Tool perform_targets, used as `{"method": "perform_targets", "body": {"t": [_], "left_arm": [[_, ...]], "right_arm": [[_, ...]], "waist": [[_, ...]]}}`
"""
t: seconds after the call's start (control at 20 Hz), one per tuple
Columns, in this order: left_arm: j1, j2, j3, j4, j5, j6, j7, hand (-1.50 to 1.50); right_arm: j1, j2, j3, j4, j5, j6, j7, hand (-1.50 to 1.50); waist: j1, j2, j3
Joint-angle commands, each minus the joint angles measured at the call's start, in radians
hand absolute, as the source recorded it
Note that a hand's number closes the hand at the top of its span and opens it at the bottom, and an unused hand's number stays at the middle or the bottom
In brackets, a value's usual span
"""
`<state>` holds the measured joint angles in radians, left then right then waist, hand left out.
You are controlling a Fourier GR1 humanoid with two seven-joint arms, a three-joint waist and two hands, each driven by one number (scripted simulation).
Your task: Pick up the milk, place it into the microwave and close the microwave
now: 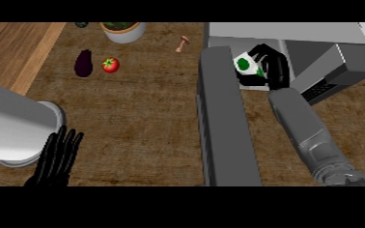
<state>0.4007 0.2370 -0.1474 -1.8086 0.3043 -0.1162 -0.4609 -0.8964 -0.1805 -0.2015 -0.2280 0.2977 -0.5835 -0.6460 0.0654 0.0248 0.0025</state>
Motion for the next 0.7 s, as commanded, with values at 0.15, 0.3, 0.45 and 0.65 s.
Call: {"method": "perform_targets", "body": {"t": [0.15, 0.3, 0.45, 0.65], "left_arm": [[-0.04, 0.042, 0.028, -0.013, -0.044, 0.033, 0.065, -1.5], [-0.033, 0.006, -0.023, -0.017, -0.112, 0.074, 0.051, -1.5], [-0.048, 0.028, 0.002, 0.006, -0.093, 0.049, 0.055, -1.5], [-0.076, 0.02, -0.014, 0.032, -0.121, 0.049, 0.038, -1.5]], "right_arm": [[-0.04, -0.069, 0.008, 0.077, 0.05, -0.156, 0.022, 1.5], [-0.068, -0.048, -0.01, 0.085, 0.043, -0.259, 0.054, 1.5], [-0.091, -0.096, 0.019, 0.122, 0.08, -0.241, 0.072, -1.5], [-0.088, -0.1, 0.046, 0.148, 0.113, -0.253, 0.08, -1.5]], "waist": [[0.022, 0.013, 0.003], [0.039, 0.018, 0.003], [0.048, 0.024, 0.002], [0.052, 0.031, 0.003]]}}
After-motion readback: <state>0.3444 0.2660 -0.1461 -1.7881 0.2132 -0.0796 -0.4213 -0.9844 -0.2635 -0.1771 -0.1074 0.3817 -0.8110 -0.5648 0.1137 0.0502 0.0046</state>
